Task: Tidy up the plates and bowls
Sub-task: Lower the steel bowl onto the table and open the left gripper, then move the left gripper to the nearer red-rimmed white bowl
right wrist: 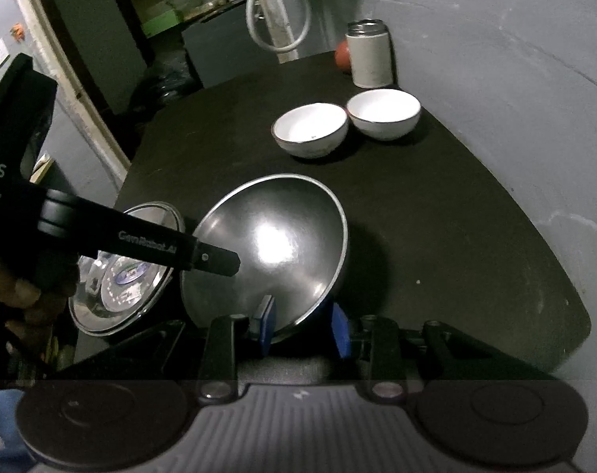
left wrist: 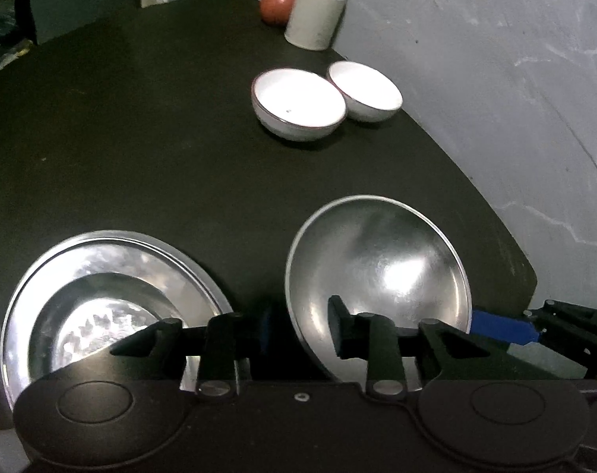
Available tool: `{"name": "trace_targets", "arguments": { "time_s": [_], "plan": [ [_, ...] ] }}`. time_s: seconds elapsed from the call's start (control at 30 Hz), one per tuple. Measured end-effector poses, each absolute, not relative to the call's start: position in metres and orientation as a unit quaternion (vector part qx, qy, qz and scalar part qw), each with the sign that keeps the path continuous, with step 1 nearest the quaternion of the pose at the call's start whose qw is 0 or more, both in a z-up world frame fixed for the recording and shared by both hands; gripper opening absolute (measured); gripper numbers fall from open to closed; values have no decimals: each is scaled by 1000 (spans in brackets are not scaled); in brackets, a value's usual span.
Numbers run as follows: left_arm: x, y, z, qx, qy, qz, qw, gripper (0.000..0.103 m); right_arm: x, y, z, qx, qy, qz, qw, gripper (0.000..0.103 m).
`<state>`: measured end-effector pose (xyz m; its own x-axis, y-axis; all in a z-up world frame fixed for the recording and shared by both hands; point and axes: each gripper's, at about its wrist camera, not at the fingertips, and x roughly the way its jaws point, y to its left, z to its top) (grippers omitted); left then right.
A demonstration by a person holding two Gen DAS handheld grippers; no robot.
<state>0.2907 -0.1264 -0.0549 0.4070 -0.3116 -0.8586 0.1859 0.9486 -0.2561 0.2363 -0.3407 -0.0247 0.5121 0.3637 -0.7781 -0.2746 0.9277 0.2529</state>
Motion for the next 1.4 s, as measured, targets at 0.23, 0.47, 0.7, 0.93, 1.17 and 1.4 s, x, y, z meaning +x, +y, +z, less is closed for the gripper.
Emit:
{"name": "trace_targets", "arguments": {
  "time_s": [0.23, 0.47, 0.7, 0.93, 1.17, 1.4],
  "plan": [
    [280, -116, -47, -67, 509, -136, 847, 42, 240, -345, -22, 42, 449, 199, 870, 47],
    [274, -113, -24, -45, 463, -124, 877, 75, 241, -355, -16, 55, 427, 197, 881, 69],
    [279, -111, -16, -38, 440, -107, 891, 102, 245, -361, -12, 75, 409, 194, 889, 98],
    [291, -103, -19, -53, 443, -80, 891, 102, 251, -366, -15, 93, 401, 191, 891, 103],
    [314, -87, -22, -84, 465, -46, 880, 102, 261, -372, -21, 103, 404, 175, 892, 103],
    [342, -80, -25, -114, 470, -16, 875, 102, 285, -388, -28, 138, 413, 139, 889, 103]
  ]
}}
